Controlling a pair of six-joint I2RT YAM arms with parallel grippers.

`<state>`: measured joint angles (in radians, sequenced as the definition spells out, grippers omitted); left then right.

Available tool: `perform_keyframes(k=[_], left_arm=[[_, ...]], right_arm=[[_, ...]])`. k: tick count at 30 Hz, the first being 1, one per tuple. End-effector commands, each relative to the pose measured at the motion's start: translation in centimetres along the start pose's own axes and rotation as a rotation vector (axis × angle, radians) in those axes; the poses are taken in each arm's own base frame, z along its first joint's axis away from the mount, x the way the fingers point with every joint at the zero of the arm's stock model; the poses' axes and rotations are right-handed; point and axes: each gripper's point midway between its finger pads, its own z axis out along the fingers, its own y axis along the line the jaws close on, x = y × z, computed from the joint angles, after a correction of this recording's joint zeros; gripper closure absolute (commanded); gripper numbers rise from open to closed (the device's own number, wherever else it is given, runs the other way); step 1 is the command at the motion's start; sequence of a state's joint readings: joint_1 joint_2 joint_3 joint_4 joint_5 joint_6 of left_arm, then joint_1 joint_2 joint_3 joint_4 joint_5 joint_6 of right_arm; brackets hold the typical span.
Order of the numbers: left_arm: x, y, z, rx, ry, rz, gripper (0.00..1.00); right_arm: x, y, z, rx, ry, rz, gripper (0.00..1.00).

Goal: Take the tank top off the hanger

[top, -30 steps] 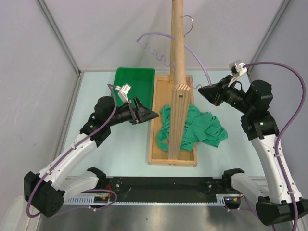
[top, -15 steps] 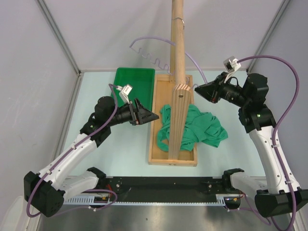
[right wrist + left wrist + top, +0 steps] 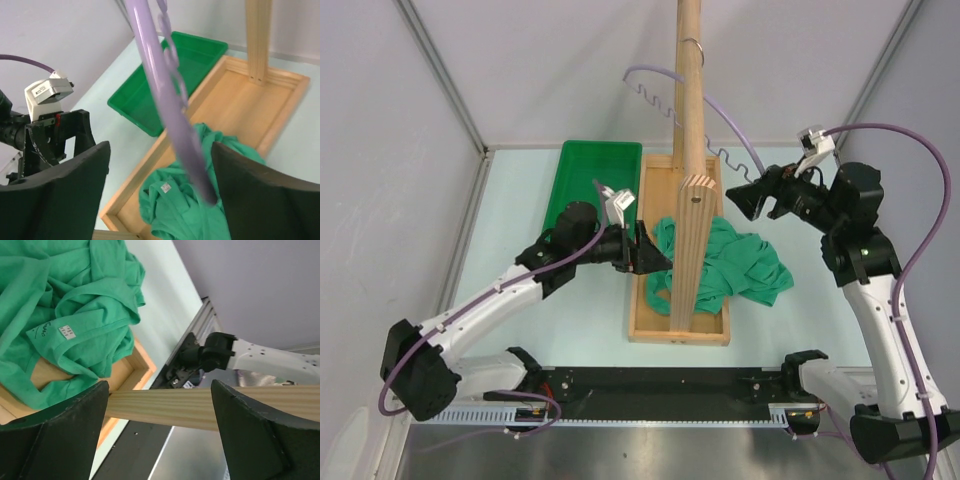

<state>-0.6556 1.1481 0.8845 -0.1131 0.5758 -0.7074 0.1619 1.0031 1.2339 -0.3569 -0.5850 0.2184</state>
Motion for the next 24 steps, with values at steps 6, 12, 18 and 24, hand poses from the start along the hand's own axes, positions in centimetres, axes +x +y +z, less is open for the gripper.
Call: perform_keyframes(k=[6,12,18,24], left_arm=[[-1.4,4.3,4.1,-0.17,-0.004,0.088,0.09],[1.0,7.8,7.7,-0.231,0.105,0.081,0.07],[3.8,10.8,10.1,-0.357,0.177,0.146,0.06],[3.3,14.1,11.4,-0.502,0.161,0.217,0.04]], right_arm=[[3.2,-3.1,-4.9,0.327,-0.041,0.174,0.0],[6.5,-3.8,-8.5,0.459,-0.065,0.273,0.01],[9.0,-3.0,-9.2,0.426,-0.029,0.288,0.0],[9.5,-3.0,-9.2,0.418,-0.016,0.283,0.0]])
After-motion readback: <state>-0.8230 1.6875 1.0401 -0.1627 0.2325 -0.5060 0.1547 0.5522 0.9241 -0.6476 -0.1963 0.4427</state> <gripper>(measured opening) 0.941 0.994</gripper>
